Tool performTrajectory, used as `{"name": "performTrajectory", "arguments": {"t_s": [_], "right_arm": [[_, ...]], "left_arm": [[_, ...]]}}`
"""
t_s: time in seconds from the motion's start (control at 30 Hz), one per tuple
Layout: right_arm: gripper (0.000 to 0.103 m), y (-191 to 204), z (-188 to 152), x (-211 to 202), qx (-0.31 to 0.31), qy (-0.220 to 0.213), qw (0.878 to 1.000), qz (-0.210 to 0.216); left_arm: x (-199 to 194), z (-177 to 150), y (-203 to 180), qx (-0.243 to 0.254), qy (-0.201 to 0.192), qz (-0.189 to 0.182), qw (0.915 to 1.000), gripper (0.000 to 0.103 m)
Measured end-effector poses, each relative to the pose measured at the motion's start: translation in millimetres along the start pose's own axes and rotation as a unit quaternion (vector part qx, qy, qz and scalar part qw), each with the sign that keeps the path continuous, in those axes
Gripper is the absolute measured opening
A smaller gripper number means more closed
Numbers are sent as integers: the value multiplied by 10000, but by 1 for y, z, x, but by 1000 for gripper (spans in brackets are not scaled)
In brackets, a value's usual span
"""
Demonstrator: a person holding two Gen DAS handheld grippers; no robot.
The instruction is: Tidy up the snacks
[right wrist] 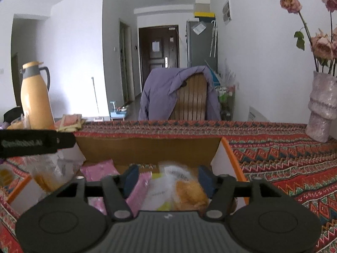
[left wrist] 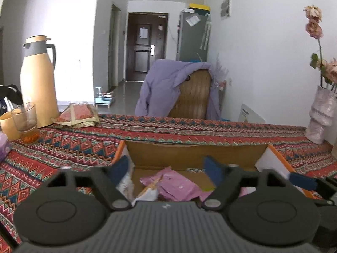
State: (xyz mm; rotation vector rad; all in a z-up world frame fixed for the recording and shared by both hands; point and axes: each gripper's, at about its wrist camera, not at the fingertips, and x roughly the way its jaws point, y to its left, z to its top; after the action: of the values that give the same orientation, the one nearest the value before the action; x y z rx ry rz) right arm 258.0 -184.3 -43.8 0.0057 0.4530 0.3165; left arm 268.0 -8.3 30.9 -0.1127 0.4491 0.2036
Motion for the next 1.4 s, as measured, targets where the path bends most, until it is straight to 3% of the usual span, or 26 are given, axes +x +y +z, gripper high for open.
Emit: {"name": "performTrajectory", "arguments": {"t_s": [0.03,0.07,0.13,0.4,0.77,1.03,1.23,1.4], "right_arm": [[88,-1,-1,0,-1,11,10000,-24],[93,-3,-2,0,7,25,10000,-7],[103,-5,-4,-2,45,40,10000,73],[103,-8,-7,-26,73,21,9998,189],[103,-10,-34,-121,108,-380,9983,440],[103,-3,-67,-175,111,-460,9976,512],[103,6,-95,-197,104,-364,9979,523],[103,13,-115,-209,141,-266,9980,553]], "left_arm": [[-2,-1,3,-56,-40,-7,10000,99],[-3,-1,5,-98,-58,-39,9999,103],[-6,-1,9,-122,-83,-86,9999,103],[-31,-10,22,-68,-124,-251,9996,103],[-126,-35,38,22,-543,-1011,9934,103],[-172,-76,50,102,-458,-1265,9909,103],[-191,-110,56,313,-331,-1267,9909,103],[-198,-131,68,199,-177,-1205,9924,103]]}}
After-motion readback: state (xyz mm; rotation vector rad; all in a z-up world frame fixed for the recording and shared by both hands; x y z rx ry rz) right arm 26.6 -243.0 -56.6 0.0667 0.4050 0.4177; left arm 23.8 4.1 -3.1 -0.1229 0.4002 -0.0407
